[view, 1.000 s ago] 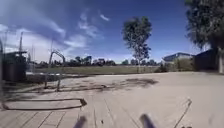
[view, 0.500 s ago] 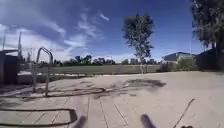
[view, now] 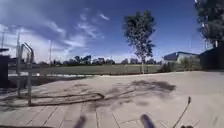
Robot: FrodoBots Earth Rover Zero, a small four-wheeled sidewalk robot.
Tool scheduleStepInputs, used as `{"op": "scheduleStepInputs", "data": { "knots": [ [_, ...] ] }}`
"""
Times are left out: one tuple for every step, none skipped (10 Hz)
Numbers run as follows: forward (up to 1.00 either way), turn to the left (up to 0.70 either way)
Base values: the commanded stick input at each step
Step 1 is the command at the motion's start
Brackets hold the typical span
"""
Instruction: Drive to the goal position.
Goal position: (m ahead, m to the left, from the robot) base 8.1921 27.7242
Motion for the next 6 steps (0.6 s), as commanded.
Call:
{"op": "scheduleStepInputs", "data": {
  "knots": [
    [1.0,0.4],
    [1.0,0.4],
    [1.0,0.4],
    [1.0,0.4],
    [1.0,0.4],
    [1.0,0.4]
  ]
}}
